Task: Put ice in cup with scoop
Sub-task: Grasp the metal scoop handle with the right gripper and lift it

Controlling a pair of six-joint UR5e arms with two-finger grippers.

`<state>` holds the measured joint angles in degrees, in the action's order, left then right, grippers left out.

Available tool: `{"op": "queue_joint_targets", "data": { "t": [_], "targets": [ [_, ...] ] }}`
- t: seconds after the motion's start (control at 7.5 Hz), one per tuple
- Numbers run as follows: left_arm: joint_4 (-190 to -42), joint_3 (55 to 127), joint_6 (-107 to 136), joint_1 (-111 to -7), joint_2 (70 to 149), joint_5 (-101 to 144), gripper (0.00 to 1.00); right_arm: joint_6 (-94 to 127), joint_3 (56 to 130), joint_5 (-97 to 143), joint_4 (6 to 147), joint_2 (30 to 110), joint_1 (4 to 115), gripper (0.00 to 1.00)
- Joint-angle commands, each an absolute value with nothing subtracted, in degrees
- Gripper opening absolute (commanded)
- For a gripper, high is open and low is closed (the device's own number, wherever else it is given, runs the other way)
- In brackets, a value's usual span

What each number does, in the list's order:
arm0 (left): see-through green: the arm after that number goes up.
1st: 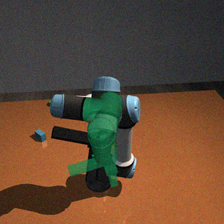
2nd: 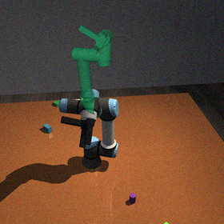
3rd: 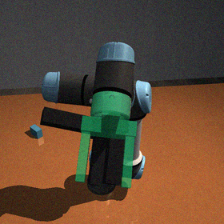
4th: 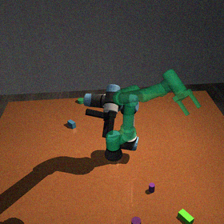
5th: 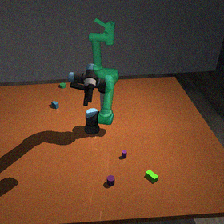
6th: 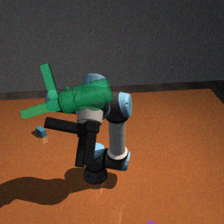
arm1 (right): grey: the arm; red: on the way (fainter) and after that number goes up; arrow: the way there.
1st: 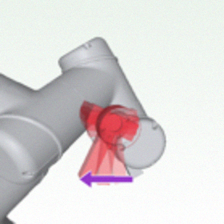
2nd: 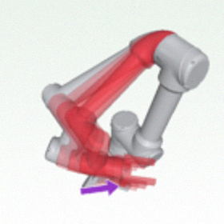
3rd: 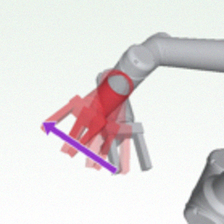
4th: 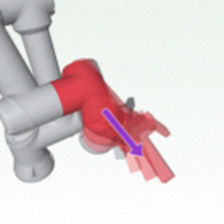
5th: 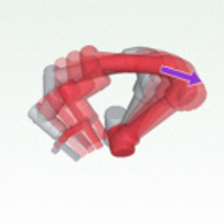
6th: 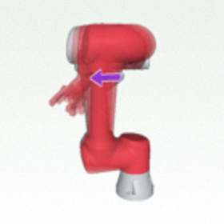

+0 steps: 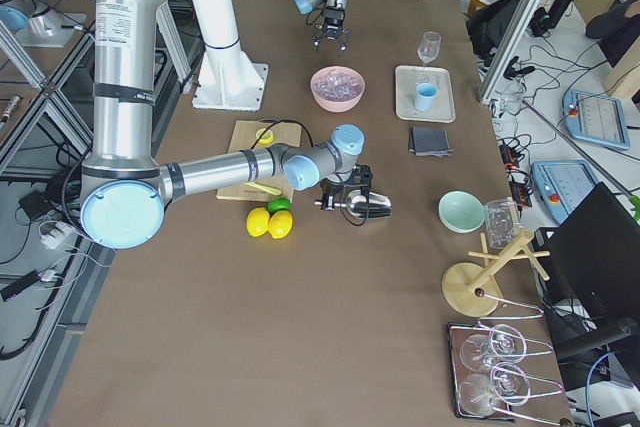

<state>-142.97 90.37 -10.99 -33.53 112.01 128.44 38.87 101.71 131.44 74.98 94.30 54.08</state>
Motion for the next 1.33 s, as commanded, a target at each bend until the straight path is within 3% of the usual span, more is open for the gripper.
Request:
{"op": "queue_joint_targets", "data": {
  "t": [0.0, 0.4, 0.8, 1.2],
  "targets": [
    [-143.4, 88.8, -10.9, -31.6, 113.8, 128.4, 0.99, 36.2, 113.4, 125.6, 84.6, 94.7, 54.3, 0.0],
    [-143.5, 87.7, -10.9, -30.8, 114.3, 128.2, 0.99, 14.7, 117.1, 124.5, 94.0, 92.2, 60.2, 0.0],
    [-144.9, 87.7, -10.9, -33.2, 114.3, 125.9, 0.99, 7.3, 120.4, 124.6, 99.9, 91.7, 60.6, 0.0],
    [-145.9, 86.1, -10.8, -32.9, 116.5, 122.1, 0.99, -2.6, 121.5, 122.8, 122.5, 78.0, 58.6, 0.0]
  ]
}}
